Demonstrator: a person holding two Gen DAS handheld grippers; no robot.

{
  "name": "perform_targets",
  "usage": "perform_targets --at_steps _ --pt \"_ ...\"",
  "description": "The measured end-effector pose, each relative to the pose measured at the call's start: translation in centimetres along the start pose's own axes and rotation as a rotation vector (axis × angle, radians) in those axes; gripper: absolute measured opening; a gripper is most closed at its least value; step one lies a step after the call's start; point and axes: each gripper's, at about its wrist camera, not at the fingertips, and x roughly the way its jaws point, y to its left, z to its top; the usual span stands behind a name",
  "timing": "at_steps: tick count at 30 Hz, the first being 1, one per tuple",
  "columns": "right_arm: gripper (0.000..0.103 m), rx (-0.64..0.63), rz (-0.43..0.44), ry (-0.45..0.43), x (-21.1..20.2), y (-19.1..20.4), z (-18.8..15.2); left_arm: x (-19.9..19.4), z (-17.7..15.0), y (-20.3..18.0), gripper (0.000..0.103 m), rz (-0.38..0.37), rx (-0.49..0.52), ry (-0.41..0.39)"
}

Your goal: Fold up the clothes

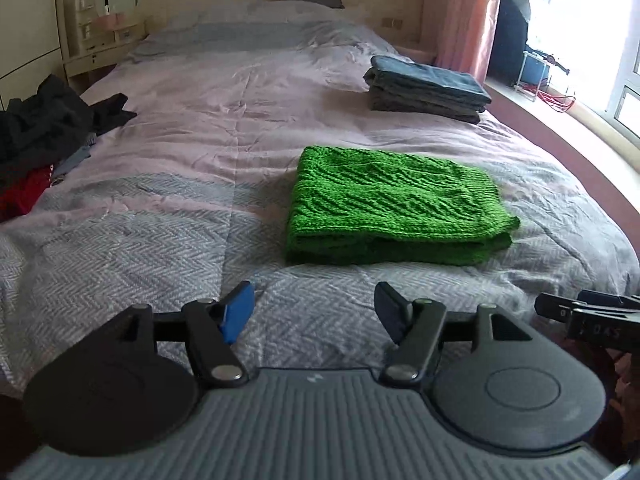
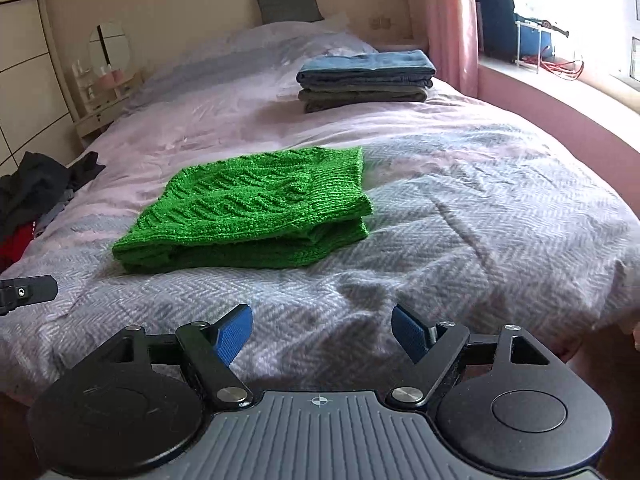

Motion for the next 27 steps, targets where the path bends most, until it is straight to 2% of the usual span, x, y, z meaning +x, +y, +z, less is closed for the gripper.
perform_targets --at_steps 13,22,26,27 --pt "0.083 -0.020 -0.011 -0.014 -1.6 1.0 -0.3 -2.7 -1.0 -0.9 0.065 -0.069 0.016 -0.051" --pt "0.086 -0.047 -0.018 -0.017 -1.2 1.4 0.2 -1.9 -1.4 -0.5 0.066 -0.073 -0.013 -0.029" --pt "0.102 -0.061 -0.029 -0.024 -0.9 1.4 0.6 -1.3 -1.5 -0.3 0.066 -0.065 -0.020 -0.014" --pt "0.102 -0.065 -0.032 -0.026 -0.8 1.5 0.7 -1.1 -1.5 -0.2 0.066 -0.063 -0.021 -0.011"
